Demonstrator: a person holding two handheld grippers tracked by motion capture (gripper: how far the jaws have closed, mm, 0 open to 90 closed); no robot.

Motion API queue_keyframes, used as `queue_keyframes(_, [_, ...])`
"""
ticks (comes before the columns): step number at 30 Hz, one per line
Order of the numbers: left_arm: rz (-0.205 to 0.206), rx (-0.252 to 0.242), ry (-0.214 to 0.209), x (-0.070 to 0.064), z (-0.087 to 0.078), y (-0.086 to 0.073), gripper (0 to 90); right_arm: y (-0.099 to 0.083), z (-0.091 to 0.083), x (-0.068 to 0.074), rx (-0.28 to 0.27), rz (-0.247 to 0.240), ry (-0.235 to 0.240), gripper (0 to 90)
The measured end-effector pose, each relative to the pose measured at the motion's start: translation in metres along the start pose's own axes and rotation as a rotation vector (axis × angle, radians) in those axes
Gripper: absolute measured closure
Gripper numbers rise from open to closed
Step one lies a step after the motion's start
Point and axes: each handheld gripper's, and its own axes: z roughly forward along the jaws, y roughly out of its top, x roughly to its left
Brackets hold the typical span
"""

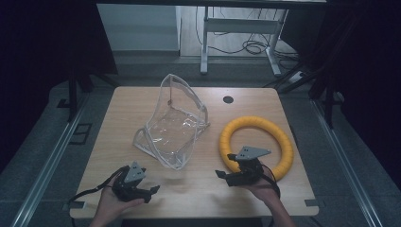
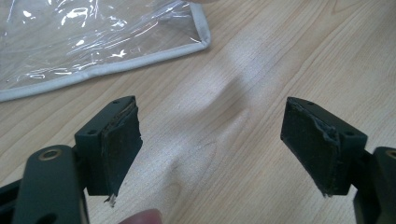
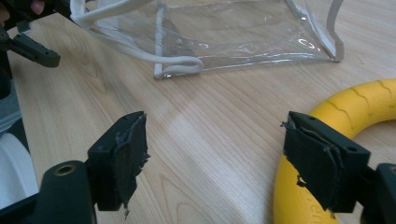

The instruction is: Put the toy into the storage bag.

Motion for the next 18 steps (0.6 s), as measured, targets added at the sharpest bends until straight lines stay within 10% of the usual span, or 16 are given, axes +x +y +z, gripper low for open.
queue_keyframes(18, [-0.003,-0.003,-0.006,0.000,-0.001,0.000,20.0,0.018,-0.003,-0.022,0.153,-0.071,0.000,29.9])
